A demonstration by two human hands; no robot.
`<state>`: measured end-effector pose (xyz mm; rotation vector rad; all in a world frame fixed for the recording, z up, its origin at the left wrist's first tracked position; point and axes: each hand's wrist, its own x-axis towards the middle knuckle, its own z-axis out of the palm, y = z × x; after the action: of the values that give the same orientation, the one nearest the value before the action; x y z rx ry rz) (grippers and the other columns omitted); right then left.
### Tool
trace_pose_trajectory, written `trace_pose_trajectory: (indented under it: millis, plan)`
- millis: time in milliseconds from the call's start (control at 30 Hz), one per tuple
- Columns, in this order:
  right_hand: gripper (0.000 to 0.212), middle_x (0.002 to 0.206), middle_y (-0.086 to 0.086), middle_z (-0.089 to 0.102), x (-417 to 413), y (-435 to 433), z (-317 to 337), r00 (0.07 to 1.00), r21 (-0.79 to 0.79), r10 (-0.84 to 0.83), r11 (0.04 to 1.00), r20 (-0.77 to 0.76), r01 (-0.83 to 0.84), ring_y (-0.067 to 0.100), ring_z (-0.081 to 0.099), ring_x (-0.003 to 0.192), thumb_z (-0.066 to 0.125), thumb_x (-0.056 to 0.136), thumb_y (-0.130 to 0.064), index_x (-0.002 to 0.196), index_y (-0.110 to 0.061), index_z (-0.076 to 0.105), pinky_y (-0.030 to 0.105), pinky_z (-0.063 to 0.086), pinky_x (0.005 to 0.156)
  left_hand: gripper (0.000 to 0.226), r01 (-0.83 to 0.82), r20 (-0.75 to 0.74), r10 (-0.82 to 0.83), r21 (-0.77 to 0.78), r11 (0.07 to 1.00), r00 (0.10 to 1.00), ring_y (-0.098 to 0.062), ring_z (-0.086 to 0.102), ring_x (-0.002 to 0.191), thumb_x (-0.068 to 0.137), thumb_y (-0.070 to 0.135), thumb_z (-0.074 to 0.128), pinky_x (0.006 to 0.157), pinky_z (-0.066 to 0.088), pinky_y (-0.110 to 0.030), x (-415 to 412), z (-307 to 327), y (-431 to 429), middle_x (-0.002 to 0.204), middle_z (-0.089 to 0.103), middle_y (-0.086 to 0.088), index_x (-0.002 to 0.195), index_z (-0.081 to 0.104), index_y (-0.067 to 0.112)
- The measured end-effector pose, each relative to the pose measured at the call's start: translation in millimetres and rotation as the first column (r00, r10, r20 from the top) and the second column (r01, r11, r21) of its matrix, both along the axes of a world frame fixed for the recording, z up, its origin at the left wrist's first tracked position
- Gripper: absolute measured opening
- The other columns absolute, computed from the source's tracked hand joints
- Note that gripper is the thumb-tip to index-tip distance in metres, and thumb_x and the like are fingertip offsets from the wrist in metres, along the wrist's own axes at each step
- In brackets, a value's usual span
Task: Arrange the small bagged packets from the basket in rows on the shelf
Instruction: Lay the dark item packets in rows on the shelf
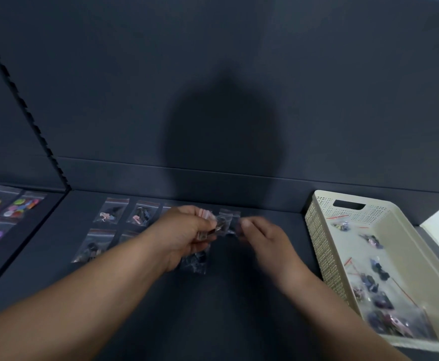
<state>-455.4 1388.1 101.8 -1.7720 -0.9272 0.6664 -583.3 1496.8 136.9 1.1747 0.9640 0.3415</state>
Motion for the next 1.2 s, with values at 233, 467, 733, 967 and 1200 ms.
trace_pose_trajectory:
  millis: [233,467,733,967,1200]
  plan:
    - [0.009,0.071,0.004,0.059,-11.4,2.9,21.8,0.890,0.065,0.098,0.995,-0.446,-0.077,0.014,0.052,0.064,0.063,0.085,-0.001,0.084,-0.010,0.060,0.023,0.043,0.059,0.009,0.073,0.062,-0.073,0.007,0.997,0.995,-0.015,0.062,0.068,0.086,0.005,0.063,0.065,0.051,-0.025,-0.7,4.7,-12.2,0.077,0.065,-0.005,0.084,0.061,0.013]
    - [0.014,0.068,0.003,0.065,-14.1,-2.5,24.1,0.772,0.049,0.085,0.996,-0.630,-0.069,0.015,0.061,0.063,0.055,0.090,-0.008,0.079,-0.016,0.053,0.024,0.047,0.059,0.012,0.170,0.022,-0.169,-0.036,0.985,0.985,-0.020,0.063,0.078,0.084,0.012,0.067,0.068,0.051,-0.029,-6.6,2.7,-17.7,0.091,0.068,-0.012,0.092,0.058,0.013]
    - [0.011,0.073,0.003,0.061,-12.2,-2.3,23.8,0.789,0.022,0.111,0.992,-0.604,-0.123,0.013,0.055,0.065,0.061,0.087,-0.011,0.079,-0.017,0.057,0.022,0.044,0.058,0.016,0.183,-0.039,-0.184,-0.008,0.983,0.982,-0.019,0.061,0.065,0.083,-0.001,0.055,0.060,0.048,-0.026,-6.1,5.7,-18.4,0.069,0.062,-0.007,0.077,0.055,0.014]
    - [0.016,0.075,0.005,0.066,-14.8,-5.5,24.8,0.757,0.025,0.085,0.996,-0.647,-0.090,0.014,0.063,0.064,0.060,0.084,0.001,0.083,-0.014,0.057,0.022,0.048,0.054,0.012,0.241,0.008,-0.241,-0.063,0.969,0.971,-0.017,0.059,0.073,0.085,0.018,0.067,0.063,0.049,-0.027,-7.7,1.6,-19.8,0.083,0.064,-0.008,0.081,0.056,0.017]
    - [0.012,0.067,0.003,0.062,-11.5,-3.9,22.7,0.774,-0.028,0.036,0.997,-0.632,-0.069,0.012,0.056,0.057,0.058,0.089,-0.006,0.080,-0.014,0.059,0.023,0.046,0.052,0.017,0.248,-0.127,-0.234,0.104,0.963,0.964,-0.014,0.059,0.059,0.086,0.011,0.066,0.060,0.049,-0.027,-7.9,-4.0,-19.5,0.061,0.063,-0.001,0.074,0.055,0.016]
